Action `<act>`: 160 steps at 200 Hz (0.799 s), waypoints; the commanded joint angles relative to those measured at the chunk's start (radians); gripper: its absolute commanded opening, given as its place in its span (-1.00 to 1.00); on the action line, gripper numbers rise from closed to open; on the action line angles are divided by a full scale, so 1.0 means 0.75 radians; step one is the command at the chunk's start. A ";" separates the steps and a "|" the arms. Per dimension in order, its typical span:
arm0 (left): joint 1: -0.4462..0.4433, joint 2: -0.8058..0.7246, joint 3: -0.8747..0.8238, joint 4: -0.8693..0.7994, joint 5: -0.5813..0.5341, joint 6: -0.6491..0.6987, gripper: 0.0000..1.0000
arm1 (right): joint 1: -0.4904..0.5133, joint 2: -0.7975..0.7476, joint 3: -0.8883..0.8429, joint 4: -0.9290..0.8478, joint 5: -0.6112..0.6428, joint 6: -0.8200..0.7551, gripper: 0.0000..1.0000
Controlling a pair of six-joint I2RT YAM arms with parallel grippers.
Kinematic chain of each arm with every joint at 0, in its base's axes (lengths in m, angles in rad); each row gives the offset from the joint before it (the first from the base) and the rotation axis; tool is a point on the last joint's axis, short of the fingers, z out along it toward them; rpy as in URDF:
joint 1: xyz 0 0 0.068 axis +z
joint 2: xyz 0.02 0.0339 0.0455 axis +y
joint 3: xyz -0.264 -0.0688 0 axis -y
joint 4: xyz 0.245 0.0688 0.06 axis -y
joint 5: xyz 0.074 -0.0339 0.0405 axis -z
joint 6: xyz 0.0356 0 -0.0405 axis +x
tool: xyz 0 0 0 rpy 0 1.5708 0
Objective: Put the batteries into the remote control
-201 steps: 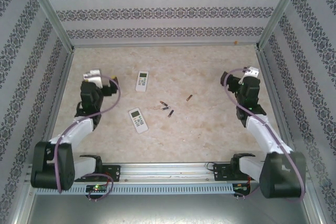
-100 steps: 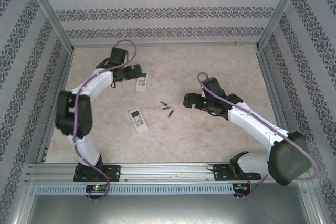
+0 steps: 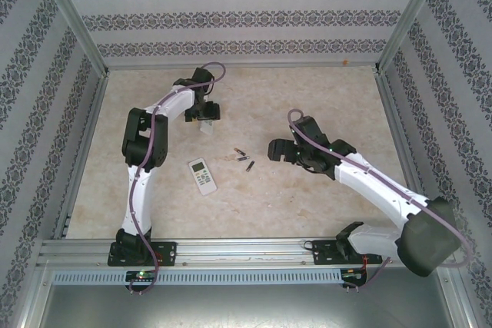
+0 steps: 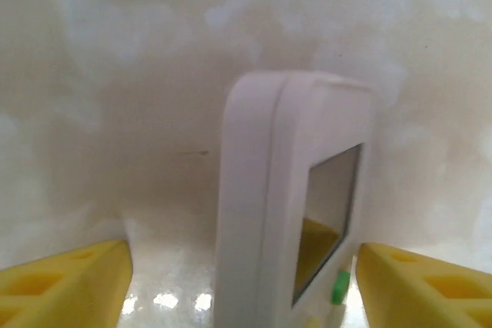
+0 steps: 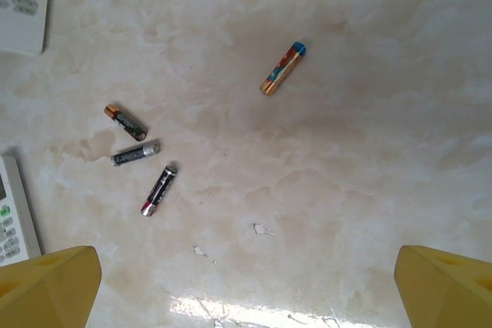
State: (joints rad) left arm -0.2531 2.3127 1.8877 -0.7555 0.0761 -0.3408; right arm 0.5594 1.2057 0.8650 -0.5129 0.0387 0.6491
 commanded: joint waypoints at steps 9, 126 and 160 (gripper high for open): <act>-0.020 0.066 0.094 -0.146 0.077 0.028 0.21 | 0.010 -0.061 -0.043 -0.045 0.082 0.073 0.95; -0.015 0.058 0.270 -0.388 -0.091 0.061 0.74 | -0.110 0.008 0.129 -0.042 -0.034 0.106 0.95; -0.015 0.064 0.269 -0.363 -0.069 0.054 0.79 | -0.120 0.003 0.109 -0.059 -0.043 0.122 0.95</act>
State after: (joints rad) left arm -0.2607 2.3569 2.0624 -0.9848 0.0360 -0.3035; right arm 0.4793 1.2076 0.9363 -0.5430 0.0235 0.7132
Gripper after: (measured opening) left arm 0.889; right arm 0.978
